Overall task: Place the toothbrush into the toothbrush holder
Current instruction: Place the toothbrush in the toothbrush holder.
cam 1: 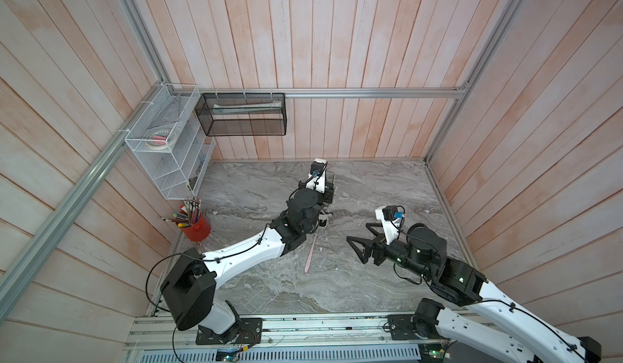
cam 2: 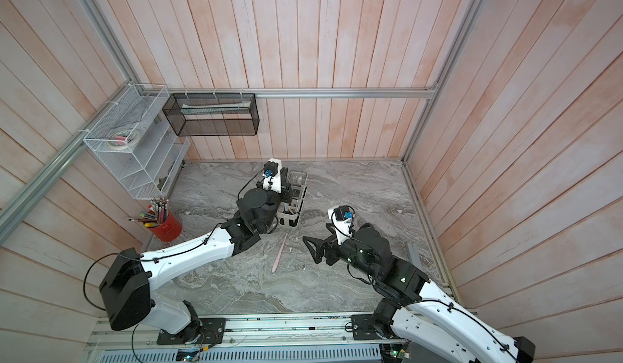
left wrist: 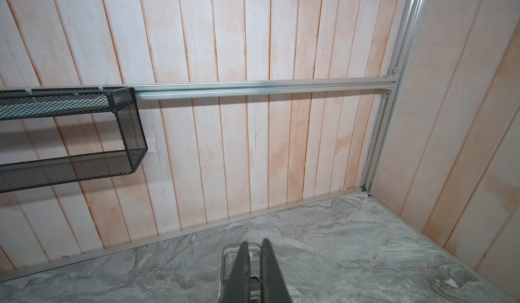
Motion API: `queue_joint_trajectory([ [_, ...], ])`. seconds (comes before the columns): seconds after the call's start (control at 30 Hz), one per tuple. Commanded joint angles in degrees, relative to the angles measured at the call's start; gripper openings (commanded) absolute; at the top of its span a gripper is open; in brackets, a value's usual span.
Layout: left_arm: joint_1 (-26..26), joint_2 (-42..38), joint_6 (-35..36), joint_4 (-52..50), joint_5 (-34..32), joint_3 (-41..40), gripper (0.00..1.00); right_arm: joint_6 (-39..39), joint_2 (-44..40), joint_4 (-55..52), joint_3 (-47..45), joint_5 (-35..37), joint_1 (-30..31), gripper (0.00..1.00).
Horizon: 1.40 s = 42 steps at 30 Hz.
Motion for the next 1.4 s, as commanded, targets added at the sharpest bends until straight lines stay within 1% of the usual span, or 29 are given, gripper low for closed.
queue_joint_trajectory([
  [0.0, 1.3, 1.6, 2.4, 5.5, -0.4, 2.4, 0.0, -1.4, -1.3, 1.7, 0.5, -1.7, -0.3, 0.98],
  [0.17, 2.0, 4.7, 1.5, 9.1, 0.4, 3.2, 0.0, -1.8, -2.0, 2.1, 1.0, -2.5, -0.3, 0.98],
  [0.3, 2.0, 6.7, -0.6, 11.1, 1.5, 3.6, 0.0, -2.0, -2.5, 2.3, 0.6, -2.9, -0.3, 0.98],
  [0.5, 2.0, 9.6, -2.6, 12.3, 1.9, 4.2, 0.0, -2.2, -3.2, 2.6, -0.4, -2.9, -0.3, 0.98],
  [1.03, 2.2, 15.2, -0.3, 17.5, 1.8, 3.5, 0.0, -2.0, -4.4, 2.7, -1.4, -4.6, -0.3, 0.98],
  [1.37, 2.3, 16.9, 0.5, 18.6, 2.2, 2.9, 0.0, -1.8, -4.4, 3.2, -2.0, -6.0, -0.3, 0.98],
])
